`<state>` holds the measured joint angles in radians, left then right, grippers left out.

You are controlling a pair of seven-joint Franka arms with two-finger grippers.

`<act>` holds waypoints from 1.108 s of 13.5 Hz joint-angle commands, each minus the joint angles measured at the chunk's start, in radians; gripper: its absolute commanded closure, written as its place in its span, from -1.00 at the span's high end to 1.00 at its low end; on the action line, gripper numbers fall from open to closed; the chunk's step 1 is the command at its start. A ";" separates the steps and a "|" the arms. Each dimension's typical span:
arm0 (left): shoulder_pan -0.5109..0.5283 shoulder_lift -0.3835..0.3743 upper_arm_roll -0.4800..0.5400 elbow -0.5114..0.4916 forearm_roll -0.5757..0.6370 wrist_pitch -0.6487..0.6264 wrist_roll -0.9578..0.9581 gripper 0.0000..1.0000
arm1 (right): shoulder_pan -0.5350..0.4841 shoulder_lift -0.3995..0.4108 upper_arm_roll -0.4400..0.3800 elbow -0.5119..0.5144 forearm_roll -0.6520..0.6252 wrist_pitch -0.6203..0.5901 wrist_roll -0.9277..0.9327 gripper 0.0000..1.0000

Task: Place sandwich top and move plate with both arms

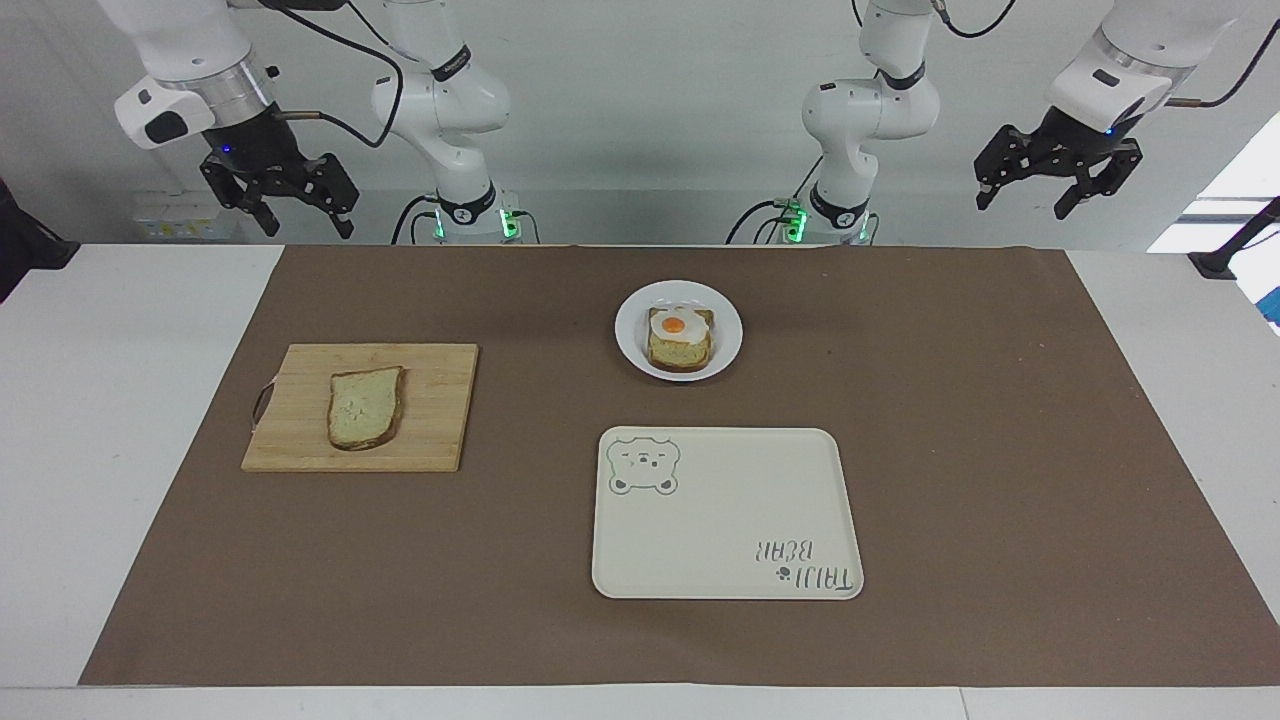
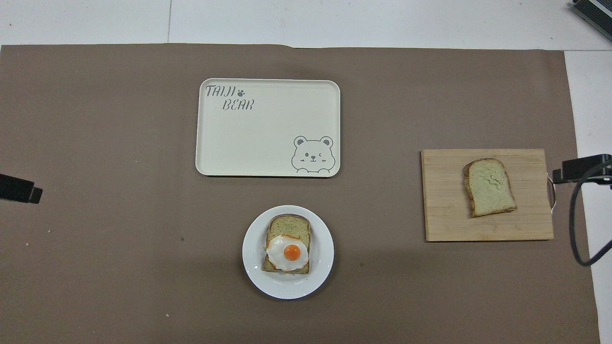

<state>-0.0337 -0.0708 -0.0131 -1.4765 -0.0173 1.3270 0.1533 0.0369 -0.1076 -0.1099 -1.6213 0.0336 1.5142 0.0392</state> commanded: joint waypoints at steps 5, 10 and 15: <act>0.005 -0.034 -0.004 -0.039 0.002 0.000 0.006 1.00 | -0.008 -0.014 0.002 -0.020 -0.023 0.026 -0.048 1.00; 0.001 -0.034 -0.004 -0.039 0.002 -0.002 0.006 1.00 | -0.008 -0.014 0.002 -0.020 -0.023 0.024 -0.050 1.00; 0.001 -0.034 -0.004 -0.039 0.002 -0.003 0.005 1.00 | -0.008 -0.014 0.002 -0.020 -0.023 0.015 -0.050 1.00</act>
<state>-0.0337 -0.0760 -0.0153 -1.4839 -0.0173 1.3259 0.1533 0.0353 -0.1076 -0.1124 -1.6214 0.0336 1.5143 0.0126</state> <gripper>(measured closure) 0.000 0.000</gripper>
